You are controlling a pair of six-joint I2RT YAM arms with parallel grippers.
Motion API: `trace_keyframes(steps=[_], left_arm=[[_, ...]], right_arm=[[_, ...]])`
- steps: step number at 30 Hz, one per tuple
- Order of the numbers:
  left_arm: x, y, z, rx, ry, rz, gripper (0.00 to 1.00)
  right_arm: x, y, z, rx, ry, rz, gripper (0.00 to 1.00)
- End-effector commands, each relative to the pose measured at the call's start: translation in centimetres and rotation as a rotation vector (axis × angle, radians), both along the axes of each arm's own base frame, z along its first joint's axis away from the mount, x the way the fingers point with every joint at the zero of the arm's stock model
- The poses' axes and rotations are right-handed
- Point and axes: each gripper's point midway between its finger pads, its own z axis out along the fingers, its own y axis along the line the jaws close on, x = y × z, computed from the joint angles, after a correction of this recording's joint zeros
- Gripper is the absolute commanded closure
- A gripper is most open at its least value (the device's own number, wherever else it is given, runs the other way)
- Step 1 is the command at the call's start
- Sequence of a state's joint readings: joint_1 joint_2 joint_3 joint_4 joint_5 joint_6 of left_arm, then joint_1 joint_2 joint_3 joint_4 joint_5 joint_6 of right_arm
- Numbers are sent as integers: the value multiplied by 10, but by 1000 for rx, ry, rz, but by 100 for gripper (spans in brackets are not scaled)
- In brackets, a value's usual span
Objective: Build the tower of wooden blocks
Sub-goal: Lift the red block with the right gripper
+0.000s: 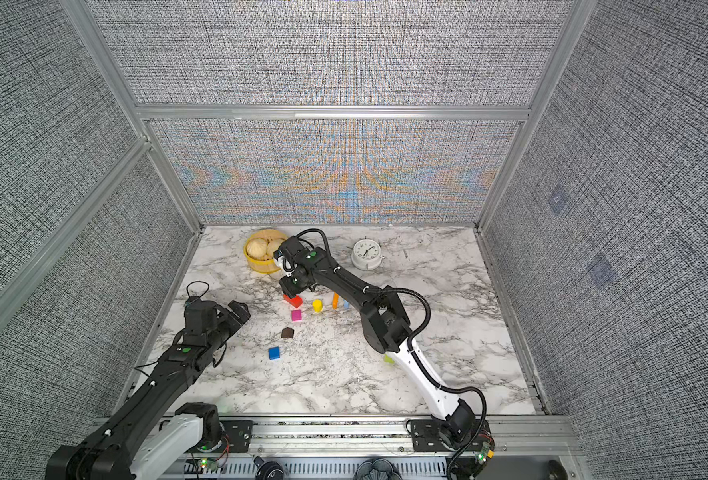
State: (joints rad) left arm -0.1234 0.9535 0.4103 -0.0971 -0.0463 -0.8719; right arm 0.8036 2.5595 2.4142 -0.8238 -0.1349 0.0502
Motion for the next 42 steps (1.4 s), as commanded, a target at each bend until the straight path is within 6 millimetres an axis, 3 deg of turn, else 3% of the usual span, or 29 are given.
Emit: trace_keyframes(steps=[1, 10, 21, 29, 34, 42], left_arm=[[11, -6, 1, -32, -22, -31, 1], [18, -8, -14, -59, 32, -43, 1], [18, -8, -16, -62, 44, -37, 1], [18, -7, -16, -64, 42, -34, 1], [18, -7, -16, -64, 41, -34, 1], [18, -7, -16, -64, 41, -36, 1]], right_arm=[[-2, -1, -6, -25, 1, 4, 47], [-2, -1, -19, -43, 12, 2, 56], [-3, 0, -13, -27, 12, -5, 75], [-8, -1, -9, -33, 11, 6, 74], [-14, -4, -17, -63, 19, 37, 59], [-18, -9, -19, -83, 20, 51, 59]])
